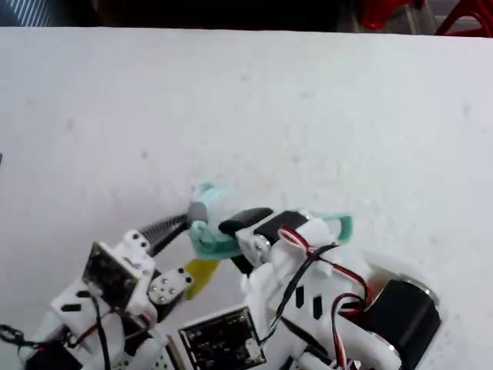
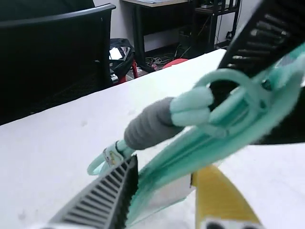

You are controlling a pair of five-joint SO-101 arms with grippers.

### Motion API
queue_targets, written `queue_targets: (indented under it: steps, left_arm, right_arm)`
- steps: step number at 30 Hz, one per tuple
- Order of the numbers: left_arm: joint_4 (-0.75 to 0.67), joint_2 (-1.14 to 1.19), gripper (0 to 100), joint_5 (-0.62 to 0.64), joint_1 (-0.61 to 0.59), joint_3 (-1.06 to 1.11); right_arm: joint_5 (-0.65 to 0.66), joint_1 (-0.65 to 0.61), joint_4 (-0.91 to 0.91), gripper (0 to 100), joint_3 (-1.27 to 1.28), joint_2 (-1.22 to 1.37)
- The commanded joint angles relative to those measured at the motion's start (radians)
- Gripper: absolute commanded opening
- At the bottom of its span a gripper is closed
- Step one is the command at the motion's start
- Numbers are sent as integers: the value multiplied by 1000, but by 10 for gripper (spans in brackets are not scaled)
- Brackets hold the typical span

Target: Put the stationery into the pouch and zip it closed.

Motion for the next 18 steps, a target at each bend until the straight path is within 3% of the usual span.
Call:
queue_targets:
  steps: [1, 12, 18]
  left_arm:
    - [25, 5, 125, 3, -39, -81]
    - [-11, 5, 209, -57, -28, -86]
    - [-21, 5, 210, -195, 156, -83]
  right_arm:
    - [-9, 7, 18, 20, -14, -31]
    - [-46, 7, 8, 20, 44, -25]
    - [-44, 5, 12, 20, 55, -25]
